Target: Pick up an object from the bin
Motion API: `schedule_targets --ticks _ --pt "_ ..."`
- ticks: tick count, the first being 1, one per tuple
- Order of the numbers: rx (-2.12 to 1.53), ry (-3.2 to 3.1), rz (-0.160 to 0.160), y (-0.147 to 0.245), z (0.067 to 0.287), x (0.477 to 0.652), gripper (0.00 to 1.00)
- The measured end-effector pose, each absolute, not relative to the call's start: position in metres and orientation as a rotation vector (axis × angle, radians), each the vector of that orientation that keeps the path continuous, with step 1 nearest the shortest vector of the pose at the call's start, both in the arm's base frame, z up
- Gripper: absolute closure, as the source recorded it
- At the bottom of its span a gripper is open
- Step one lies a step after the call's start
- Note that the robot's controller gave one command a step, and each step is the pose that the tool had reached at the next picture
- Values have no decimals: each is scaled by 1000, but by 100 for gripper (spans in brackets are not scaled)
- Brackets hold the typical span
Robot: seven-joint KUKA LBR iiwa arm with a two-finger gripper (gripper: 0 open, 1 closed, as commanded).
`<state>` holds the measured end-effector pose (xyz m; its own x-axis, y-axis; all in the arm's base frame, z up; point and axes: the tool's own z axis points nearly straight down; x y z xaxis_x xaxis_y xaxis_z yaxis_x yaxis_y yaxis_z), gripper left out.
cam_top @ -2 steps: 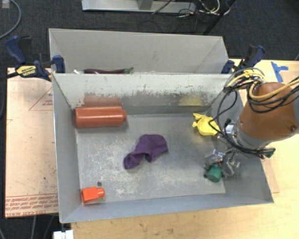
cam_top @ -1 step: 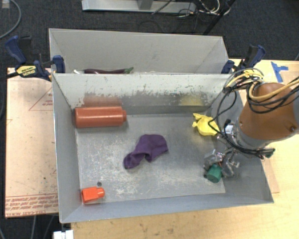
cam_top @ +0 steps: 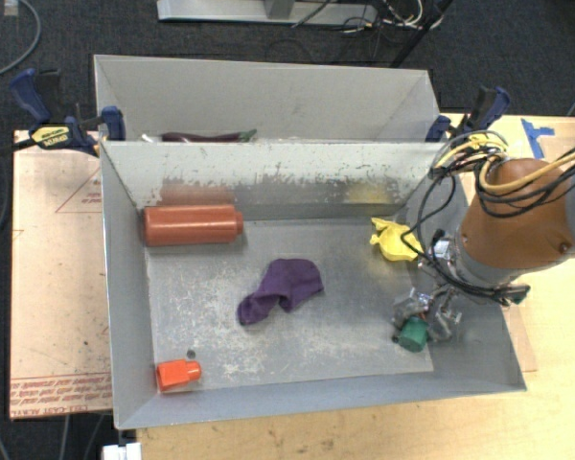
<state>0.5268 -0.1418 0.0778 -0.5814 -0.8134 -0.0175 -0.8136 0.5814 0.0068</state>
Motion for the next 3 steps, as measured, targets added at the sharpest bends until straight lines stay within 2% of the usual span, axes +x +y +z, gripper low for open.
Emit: schedule_targets --ticks 2,3 --pt "-1429 2787 9 -147 101 526 100" --pt "-1428 2791 16 -147 111 525 100"
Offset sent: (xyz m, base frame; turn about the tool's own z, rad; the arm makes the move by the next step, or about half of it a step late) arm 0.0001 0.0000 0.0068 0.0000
